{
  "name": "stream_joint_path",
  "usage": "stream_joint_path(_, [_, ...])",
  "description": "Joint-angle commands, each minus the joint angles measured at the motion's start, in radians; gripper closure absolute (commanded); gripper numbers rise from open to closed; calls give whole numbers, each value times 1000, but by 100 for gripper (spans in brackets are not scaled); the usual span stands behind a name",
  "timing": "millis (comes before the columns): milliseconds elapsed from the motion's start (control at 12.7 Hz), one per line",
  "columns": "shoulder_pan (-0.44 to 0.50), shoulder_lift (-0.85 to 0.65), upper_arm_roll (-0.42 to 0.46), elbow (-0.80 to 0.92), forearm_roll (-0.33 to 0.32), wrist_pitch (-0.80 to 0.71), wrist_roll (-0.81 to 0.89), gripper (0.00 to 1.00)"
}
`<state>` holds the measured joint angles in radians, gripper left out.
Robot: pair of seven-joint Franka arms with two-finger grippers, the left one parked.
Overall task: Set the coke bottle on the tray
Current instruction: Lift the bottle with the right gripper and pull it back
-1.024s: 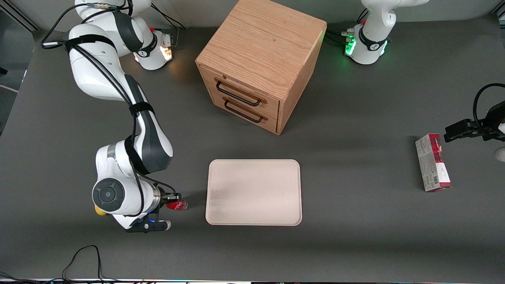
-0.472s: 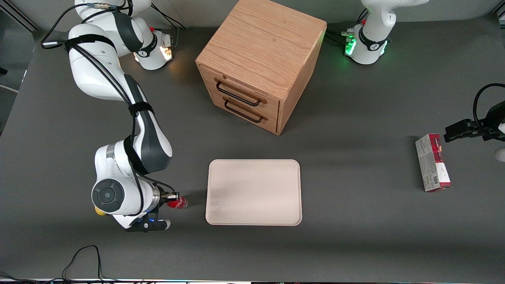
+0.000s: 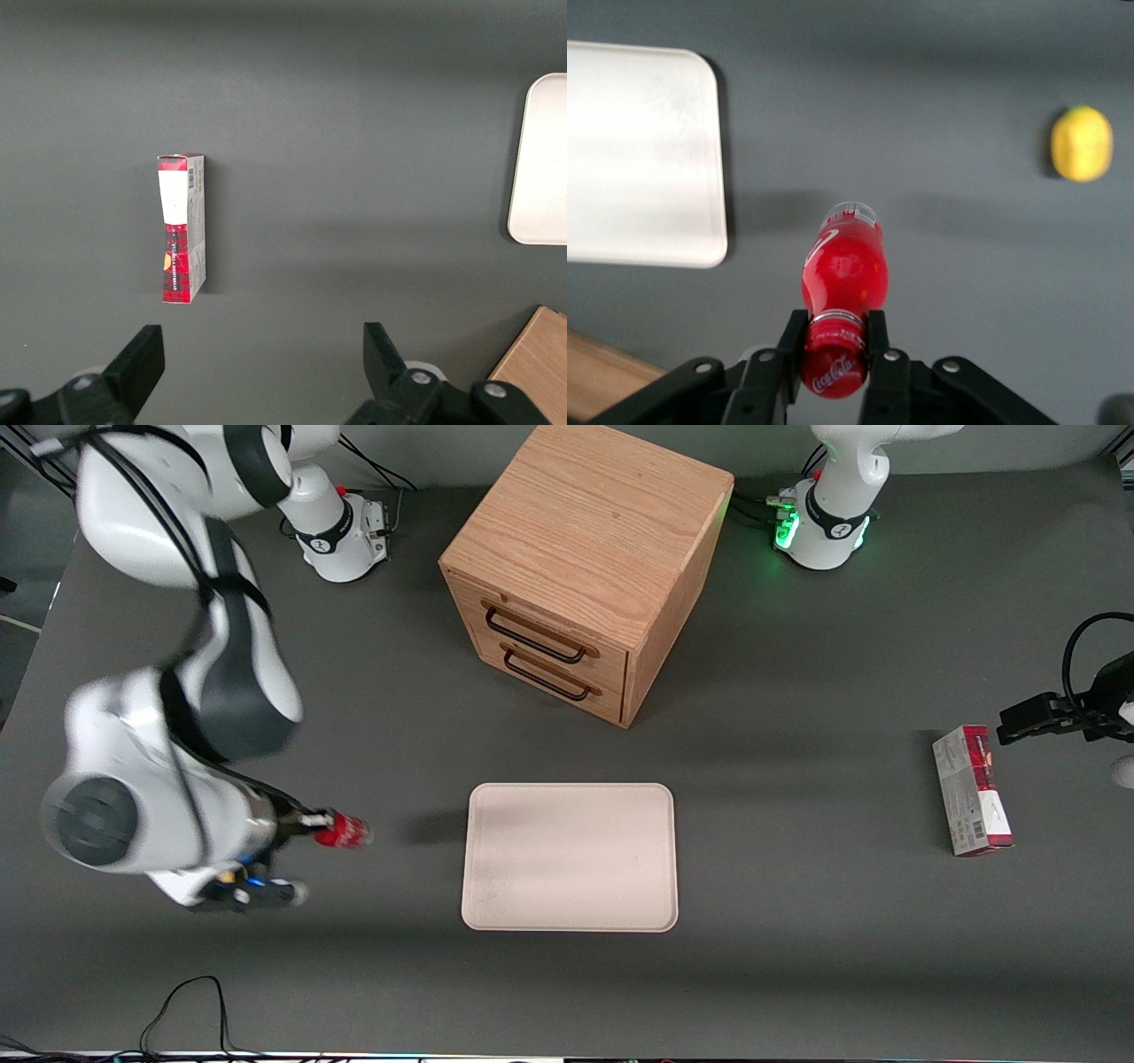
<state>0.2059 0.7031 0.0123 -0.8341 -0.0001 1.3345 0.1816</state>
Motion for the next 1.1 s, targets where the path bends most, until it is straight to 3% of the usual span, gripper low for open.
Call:
stream_joint_path(0, [-2,-296,-8,-360,20,56,-42,100])
stream_joint_path(157, [-2,-566,-29,-701,34,189,-92,100])
stream_joint_path(315, [1,-677,-54,-827,43,219,-152,100])
stream_joint_path(709, [3,-625,-55,-771,46,218,-137,100])
stream_joint_path(1024, [12,-394,-42,-494,103,198,31,100])
